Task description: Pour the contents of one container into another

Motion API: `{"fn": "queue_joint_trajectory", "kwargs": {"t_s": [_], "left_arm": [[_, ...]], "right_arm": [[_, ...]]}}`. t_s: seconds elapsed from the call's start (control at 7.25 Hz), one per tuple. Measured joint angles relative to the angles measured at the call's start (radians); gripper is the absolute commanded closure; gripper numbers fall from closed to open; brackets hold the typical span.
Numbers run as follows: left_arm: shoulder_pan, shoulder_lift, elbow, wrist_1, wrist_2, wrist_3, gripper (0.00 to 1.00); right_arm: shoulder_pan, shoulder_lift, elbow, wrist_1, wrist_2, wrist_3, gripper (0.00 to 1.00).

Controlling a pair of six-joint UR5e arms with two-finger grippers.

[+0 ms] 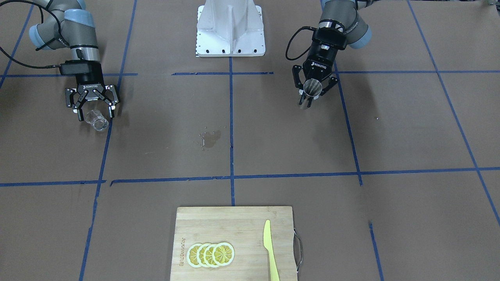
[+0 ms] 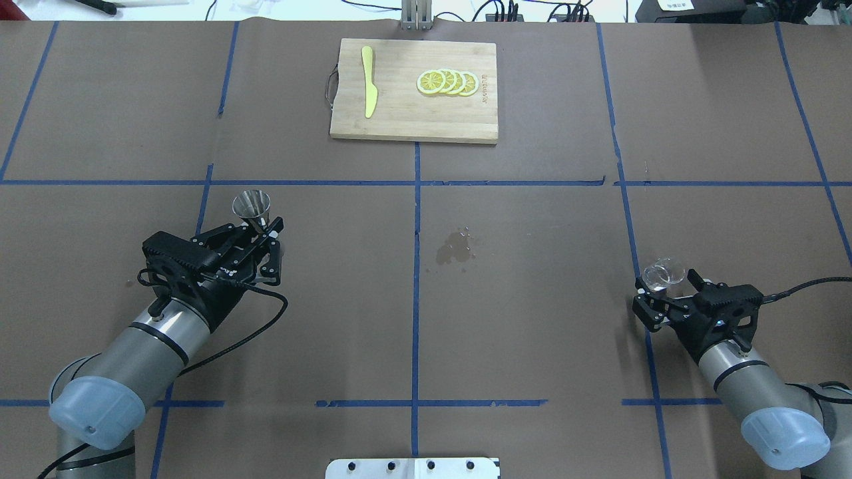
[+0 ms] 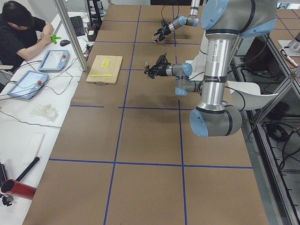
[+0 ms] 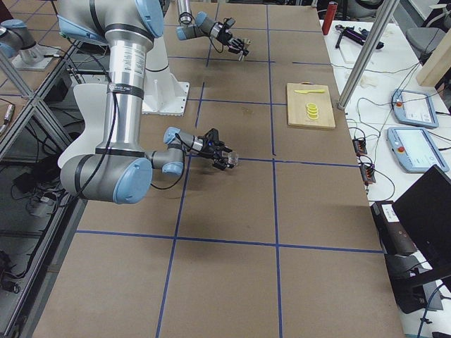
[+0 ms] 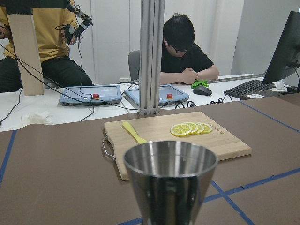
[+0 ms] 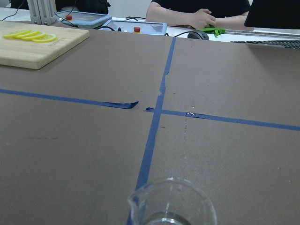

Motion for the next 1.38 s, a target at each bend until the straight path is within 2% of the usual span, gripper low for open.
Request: {"fn": "queue_joint_trajectory", "kwargs": {"t_s": [0.41,1.24,1.38], "left_arm": [[-0.001,-0.002,0.008,0.001,0.002,0.0,1.0],[-0.006,-0.002,0.017,0.001,0.006,-0.001,1.0],[-0.006,-0.002,0.017,0.001,0.006,-0.001,1.0]], "right_arm": [[-0.002,0.004,-0.026,0.002,-0.019,0.0,0.06],[-0.001,0.029,-0.037,0.005,-0.014,-0.003,0.09],[-0.001,0.03,-0.04,0.006,-0.013,-0.003,0.25]]}}
